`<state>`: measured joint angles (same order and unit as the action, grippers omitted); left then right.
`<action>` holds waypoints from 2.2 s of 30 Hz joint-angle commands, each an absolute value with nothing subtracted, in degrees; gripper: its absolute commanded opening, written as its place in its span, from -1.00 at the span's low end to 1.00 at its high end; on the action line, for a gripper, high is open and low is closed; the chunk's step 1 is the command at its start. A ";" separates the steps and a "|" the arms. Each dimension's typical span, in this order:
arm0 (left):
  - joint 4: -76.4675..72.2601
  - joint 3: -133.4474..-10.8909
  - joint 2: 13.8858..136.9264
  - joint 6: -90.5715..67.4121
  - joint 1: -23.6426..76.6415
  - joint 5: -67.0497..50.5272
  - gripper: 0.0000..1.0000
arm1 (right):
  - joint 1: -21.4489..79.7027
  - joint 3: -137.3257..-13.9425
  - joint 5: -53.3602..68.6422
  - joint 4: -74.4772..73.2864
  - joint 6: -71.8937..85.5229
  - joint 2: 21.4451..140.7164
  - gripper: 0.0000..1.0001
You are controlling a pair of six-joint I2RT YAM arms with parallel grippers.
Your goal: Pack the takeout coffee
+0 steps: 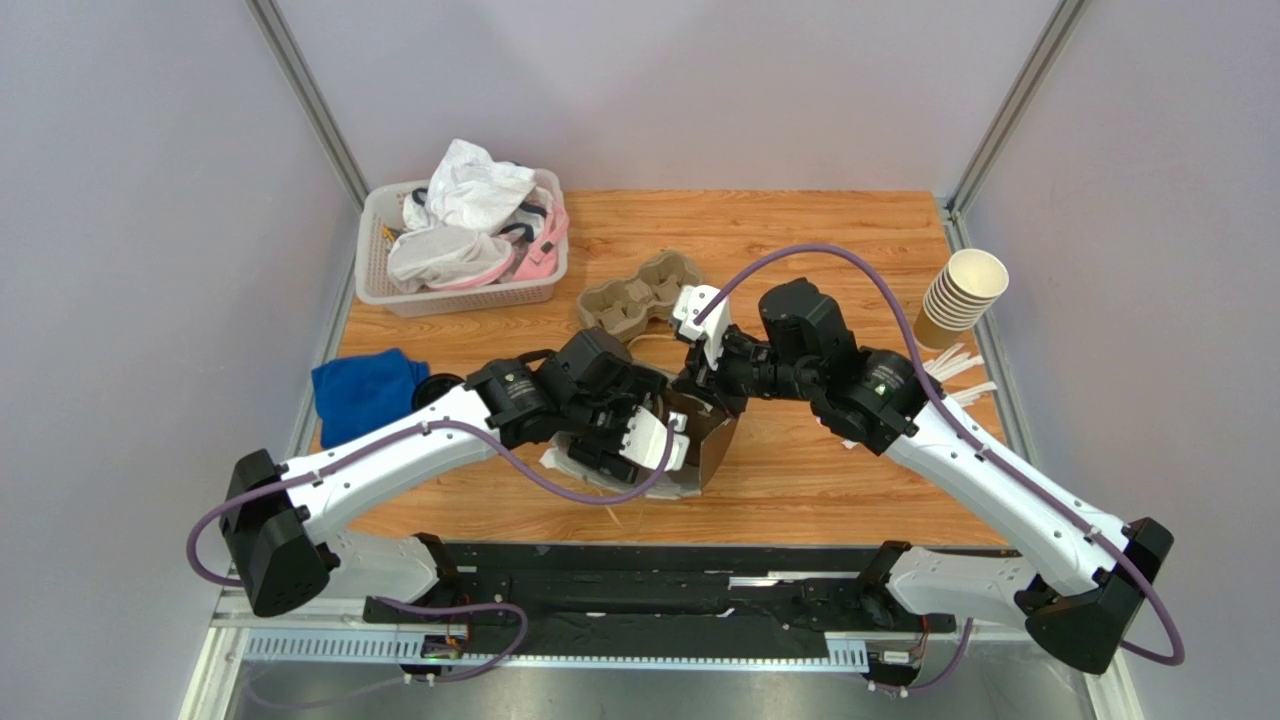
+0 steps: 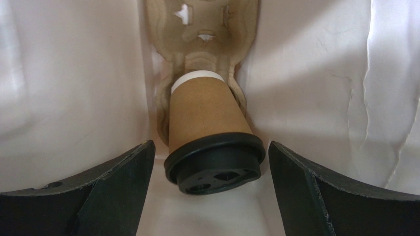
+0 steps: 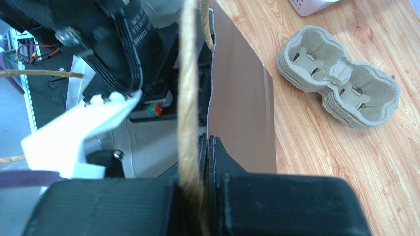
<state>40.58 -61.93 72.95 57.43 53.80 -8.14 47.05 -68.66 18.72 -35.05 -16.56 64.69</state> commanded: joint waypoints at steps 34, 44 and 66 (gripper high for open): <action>47.01 -74.00 81.39 60.64 52.47 -4.04 -0.15 | 38.85 -73.74 29.89 -36.30 -20.65 70.57 -1.00; 50.80 -73.21 84.28 61.35 52.47 1.74 0.95 | 38.85 -73.57 30.32 -36.39 -21.44 70.58 -1.00; 46.41 -73.38 90.36 63.63 52.29 8.88 0.18 | 38.14 -74.62 30.94 -36.56 -22.76 72.24 -1.00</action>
